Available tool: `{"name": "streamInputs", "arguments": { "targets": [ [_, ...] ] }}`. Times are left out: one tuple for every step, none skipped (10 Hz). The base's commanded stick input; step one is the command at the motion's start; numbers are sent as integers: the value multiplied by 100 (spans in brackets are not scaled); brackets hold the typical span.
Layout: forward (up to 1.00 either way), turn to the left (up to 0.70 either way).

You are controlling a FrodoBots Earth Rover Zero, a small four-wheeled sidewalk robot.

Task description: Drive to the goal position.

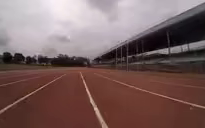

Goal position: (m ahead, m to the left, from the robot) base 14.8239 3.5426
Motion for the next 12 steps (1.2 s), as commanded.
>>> {"name": "streamInputs", "arguments": {
  "targets": [
    [70, 0],
    [70, 0],
    [70, 0],
    [70, 0],
    [70, 0],
    [70, 0],
    [70, 0],
    [70, 0],
    [70, 0],
    [70, 0],
    [70, 0],
    [70, 0]
  ]
}}
